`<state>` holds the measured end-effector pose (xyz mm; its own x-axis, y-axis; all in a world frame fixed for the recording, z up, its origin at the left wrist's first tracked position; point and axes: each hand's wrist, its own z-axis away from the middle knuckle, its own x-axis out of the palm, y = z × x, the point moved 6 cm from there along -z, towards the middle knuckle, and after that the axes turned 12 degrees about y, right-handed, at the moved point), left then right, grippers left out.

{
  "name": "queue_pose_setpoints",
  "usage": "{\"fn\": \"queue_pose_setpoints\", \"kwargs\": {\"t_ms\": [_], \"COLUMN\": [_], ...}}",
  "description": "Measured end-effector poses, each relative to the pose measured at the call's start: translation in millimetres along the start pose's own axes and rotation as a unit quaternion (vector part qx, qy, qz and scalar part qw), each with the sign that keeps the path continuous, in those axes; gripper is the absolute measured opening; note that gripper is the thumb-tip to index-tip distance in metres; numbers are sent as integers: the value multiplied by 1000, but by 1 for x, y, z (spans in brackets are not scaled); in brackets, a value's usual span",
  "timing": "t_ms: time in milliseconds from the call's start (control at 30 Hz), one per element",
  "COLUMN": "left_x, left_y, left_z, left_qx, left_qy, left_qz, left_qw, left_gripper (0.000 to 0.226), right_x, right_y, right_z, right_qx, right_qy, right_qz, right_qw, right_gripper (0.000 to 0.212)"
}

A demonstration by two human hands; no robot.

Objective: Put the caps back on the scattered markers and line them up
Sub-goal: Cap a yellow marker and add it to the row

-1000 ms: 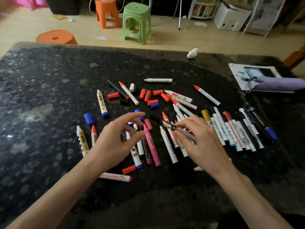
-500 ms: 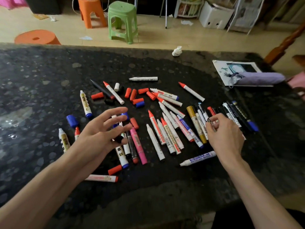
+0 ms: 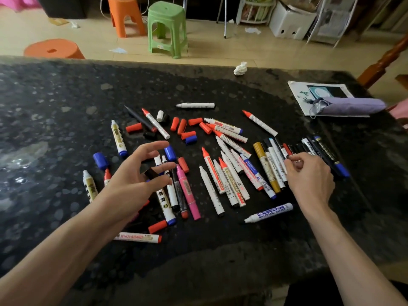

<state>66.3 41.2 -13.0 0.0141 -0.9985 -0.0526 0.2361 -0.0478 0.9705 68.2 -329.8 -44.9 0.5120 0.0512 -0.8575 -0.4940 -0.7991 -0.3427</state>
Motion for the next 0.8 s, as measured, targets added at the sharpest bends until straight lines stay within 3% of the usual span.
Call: {"fn": "queue_pose_setpoints", "kwargs": {"t_ms": [200, 400, 467, 600, 700, 800], "left_x": [-5, -9, -10, -17, -24, -28], "left_y": [-5, -10, -9, -13, -20, -20], "left_z": [-1, -6, -7, -13, -16, -15], "left_qx": [-32, -22, -26, -14, -8, -20], "left_qy": [13, 40, 41, 49, 59, 61], "left_qz": [73, 10, -6, -58, -80, -65], "left_qw": [997, 999, 999, 997, 995, 996], "left_gripper": [49, 59, 54, 21, 30, 29], "right_x": [2, 2, 3, 1, -1, 3], "right_y": [-9, -45, -66, -116, -143, -154], "right_z": [3, 21, 36, 77, 107, 123], "right_qx": [-16, -83, -126, -211, -258, -276], "right_qy": [-1, -36, -59, -115, -163, -189], "right_qz": [-2, -33, -76, -169, -199, -163], "right_qw": [1000, 995, 987, 956, 931, 928], "right_gripper": [35, 35, 33, 27, 29, 27]}}
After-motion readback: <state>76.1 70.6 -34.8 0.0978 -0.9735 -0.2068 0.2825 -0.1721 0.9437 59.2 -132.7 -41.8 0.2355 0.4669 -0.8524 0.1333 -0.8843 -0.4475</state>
